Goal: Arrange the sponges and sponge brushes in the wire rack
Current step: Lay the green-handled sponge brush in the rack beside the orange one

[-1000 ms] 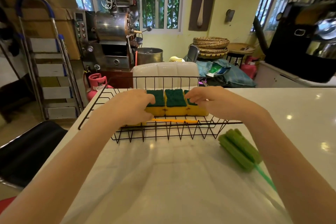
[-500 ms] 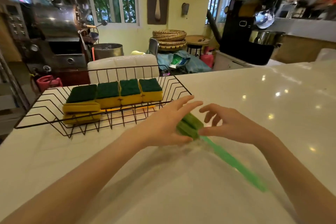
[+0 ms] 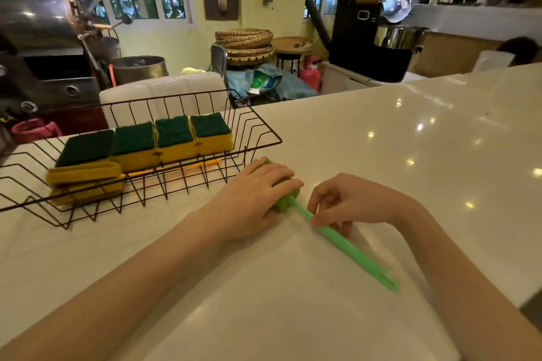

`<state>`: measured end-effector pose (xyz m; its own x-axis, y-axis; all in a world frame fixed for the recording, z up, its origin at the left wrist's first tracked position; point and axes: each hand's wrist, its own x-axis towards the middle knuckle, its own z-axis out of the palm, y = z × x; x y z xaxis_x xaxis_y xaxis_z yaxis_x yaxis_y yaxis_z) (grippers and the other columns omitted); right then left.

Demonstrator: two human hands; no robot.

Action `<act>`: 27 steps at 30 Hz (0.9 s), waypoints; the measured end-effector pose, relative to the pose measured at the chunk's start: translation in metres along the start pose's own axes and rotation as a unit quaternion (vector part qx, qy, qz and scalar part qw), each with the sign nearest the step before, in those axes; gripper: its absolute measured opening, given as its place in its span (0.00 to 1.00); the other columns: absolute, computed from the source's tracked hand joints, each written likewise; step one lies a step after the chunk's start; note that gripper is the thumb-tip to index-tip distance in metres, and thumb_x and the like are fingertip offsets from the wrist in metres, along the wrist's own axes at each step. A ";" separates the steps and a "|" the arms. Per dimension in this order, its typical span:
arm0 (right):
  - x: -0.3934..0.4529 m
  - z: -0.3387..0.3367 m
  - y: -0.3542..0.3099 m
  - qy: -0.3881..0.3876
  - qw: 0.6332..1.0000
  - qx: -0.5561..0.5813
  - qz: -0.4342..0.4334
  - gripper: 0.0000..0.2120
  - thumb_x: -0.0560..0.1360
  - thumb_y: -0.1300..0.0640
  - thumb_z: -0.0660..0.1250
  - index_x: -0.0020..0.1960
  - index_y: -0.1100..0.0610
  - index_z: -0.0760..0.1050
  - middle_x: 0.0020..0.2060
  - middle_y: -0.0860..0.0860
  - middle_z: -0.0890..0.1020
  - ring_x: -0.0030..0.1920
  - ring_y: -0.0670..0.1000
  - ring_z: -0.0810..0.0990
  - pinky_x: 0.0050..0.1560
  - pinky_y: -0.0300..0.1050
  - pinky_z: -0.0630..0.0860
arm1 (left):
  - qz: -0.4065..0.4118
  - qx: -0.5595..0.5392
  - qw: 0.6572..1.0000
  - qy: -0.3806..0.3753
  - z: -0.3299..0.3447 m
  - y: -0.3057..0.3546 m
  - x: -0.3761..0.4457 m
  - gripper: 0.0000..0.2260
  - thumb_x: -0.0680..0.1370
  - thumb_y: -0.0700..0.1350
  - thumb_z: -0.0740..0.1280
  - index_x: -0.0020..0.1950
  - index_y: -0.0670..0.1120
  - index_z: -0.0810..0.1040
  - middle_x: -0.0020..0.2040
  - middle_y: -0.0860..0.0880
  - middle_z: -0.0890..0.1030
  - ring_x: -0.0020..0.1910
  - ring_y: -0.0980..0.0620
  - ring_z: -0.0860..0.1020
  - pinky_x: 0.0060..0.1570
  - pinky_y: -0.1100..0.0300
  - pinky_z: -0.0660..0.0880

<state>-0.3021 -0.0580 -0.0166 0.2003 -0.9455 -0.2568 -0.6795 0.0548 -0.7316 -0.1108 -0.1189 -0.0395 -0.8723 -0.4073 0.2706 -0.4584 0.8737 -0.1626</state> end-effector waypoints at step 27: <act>0.049 -0.014 -0.152 0.076 0.972 -0.063 -0.215 0.04 0.69 0.62 0.69 0.41 0.55 0.81 0.37 0.54 0.85 0.39 0.54 0.84 0.41 0.43 0.81 | -0.163 0.055 0.968 0.183 -0.130 -0.077 -0.058 0.20 0.64 0.46 0.72 0.55 0.50 0.77 0.53 0.50 0.81 0.59 0.47 0.73 0.61 0.50 0.63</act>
<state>-0.1992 -0.1169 0.0912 0.3858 -0.9088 0.1590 -0.6389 -0.3875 -0.6645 -0.0031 -0.1282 0.0803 -0.5690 -0.5175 0.6391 -0.7319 0.6730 -0.1066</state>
